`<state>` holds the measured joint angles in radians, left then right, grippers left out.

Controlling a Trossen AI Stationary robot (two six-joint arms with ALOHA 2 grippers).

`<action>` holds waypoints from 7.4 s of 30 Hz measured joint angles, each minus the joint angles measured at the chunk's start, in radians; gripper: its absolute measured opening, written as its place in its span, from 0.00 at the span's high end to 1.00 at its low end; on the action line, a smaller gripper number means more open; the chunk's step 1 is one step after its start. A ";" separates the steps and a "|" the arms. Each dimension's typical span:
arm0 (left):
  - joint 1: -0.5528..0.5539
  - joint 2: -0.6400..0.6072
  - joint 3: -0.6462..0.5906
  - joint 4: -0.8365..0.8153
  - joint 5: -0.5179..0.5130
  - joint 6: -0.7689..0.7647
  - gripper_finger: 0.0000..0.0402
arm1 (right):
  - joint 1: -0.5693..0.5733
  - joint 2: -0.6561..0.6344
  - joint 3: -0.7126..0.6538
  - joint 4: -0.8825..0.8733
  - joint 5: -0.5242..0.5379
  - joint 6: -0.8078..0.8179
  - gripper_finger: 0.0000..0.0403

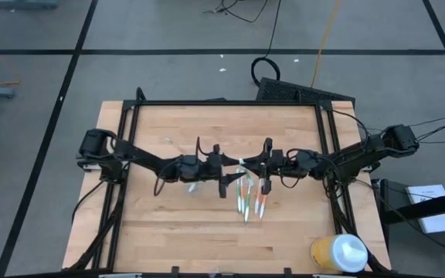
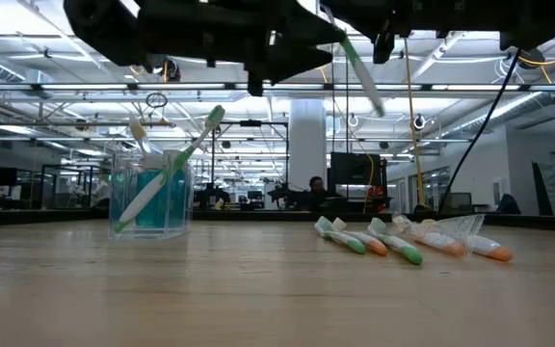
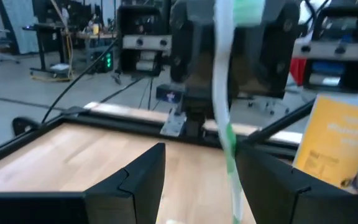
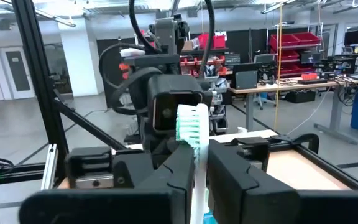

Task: Pick & Place toothbrushing station
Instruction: Put the green toothbrush in the transparent organizer, then put the orange toothbrush in the transparent organizer

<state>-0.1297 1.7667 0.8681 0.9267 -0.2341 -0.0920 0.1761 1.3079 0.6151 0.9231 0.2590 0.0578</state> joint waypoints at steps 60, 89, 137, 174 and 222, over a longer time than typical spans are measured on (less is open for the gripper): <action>-0.010 -0.182 0.003 -0.170 0.138 0.031 0.96 | 0.036 -0.231 0.000 -0.295 -0.156 -0.019 0.44; -0.364 -0.822 -0.374 -0.837 -0.618 -0.329 0.96 | 0.040 -0.318 -0.149 -0.164 -0.046 -0.018 0.44; -0.361 -0.523 -0.374 -0.827 -0.667 -0.613 0.92 | 0.040 -0.318 -0.149 -0.172 -0.046 -0.021 0.45; -0.320 -0.723 -0.374 -0.567 -0.430 -0.186 0.34 | 0.043 -0.319 -0.161 -0.167 -0.077 0.118 0.45; -0.238 -0.705 -0.374 -0.565 -0.437 -0.151 0.34 | 0.145 0.121 0.030 -1.096 -0.436 0.977 0.45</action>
<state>-0.3676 1.0618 0.4938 0.3618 -0.6712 -0.2432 0.3210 1.4293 0.6453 -0.1729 -0.1773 1.0347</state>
